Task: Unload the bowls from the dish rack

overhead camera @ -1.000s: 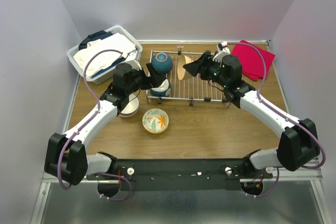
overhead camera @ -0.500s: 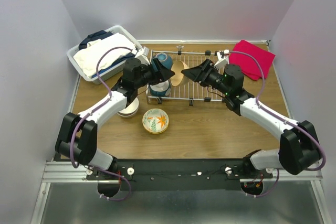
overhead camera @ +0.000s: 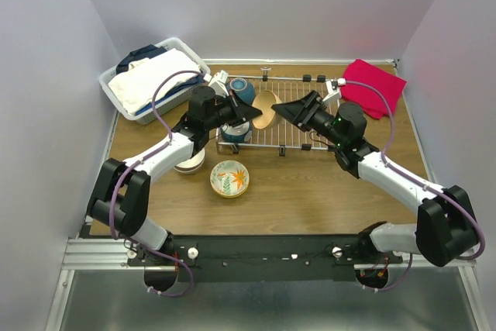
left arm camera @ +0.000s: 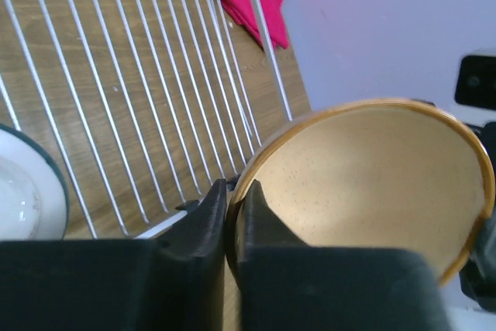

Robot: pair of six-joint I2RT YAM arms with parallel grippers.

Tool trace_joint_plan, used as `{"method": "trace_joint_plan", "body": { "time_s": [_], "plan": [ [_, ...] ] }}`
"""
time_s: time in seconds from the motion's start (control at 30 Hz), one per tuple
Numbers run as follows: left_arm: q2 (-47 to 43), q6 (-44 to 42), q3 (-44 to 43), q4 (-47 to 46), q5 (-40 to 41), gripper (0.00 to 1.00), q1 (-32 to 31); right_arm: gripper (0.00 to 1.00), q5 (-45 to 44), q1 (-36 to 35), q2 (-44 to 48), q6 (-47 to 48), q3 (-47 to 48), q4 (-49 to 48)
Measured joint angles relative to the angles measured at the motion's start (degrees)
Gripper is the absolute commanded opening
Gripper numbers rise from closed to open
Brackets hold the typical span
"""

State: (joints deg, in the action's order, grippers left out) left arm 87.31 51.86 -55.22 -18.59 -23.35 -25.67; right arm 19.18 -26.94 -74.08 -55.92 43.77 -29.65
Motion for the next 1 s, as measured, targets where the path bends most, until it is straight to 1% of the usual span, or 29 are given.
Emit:
{"method": "trace_joint_plan", "body": {
  "time_s": [0.03,0.1,0.13,0.2,0.23,0.3,0.57,0.73,0.87,0.9,1.0],
  "plan": [
    [0.0,0.33,0.07,-0.5,-1.18,0.0,-0.07,0.53,-0.13,0.31,0.48,-0.98,-0.48,-0.5],
    [-0.24,0.35,0.11,-1.11,-1.79,0.0,-0.11,0.64,-0.2,0.9,1.16,-2.01,-0.87,-0.9],
    [-0.44,0.31,0.11,-1.14,-1.9,0.0,-0.22,0.76,-0.2,0.92,1.55,-2.01,-0.98,-0.81],
    [-1.2,-0.26,0.11,-0.76,-1.97,0.0,-0.24,0.86,-0.22,0.83,2.64,-1.6,-1.16,-0.22],
    [-1.92,-0.87,0.09,-0.15,-1.95,0.0,-0.37,0.94,-0.31,0.72,3.45,-1.2,-1.22,0.37],
    [-3.19,-2.4,0.0,1.4,-1.77,0.0,-0.63,1.0,-0.92,0.63,5.64,1.27,-1.29,3.04],
    [-5.44,-13.2,-1.57,16.22,5.25,0.0,-0.61,1.0,-5.79,0.39,13.77,14.6,-0.63,14.69],
    [-6.01,-20.04,-2.95,26.6,9.86,0.0,-3.08,1.0,-14.1,0.35,17.59,23.41,1.75,25.75],
    [-6.08,-25.05,-5.77,33.64,13.79,0.0,-11.02,1.0,-21.75,0.35,19.71,28.17,2.67,31.87],
    [-6.08,-25.75,-6.14,34.4,14.03,0.0,-12.63,1.0,-24.59,0.35,20.9,29.4,2.69,33.86],
    [-5.27,-27.5,-7.06,36.65,15.93,0.0,-18.43,1.0,-29.07,0.35,23.17,31.71,2.69,36.04]
  ]
}}
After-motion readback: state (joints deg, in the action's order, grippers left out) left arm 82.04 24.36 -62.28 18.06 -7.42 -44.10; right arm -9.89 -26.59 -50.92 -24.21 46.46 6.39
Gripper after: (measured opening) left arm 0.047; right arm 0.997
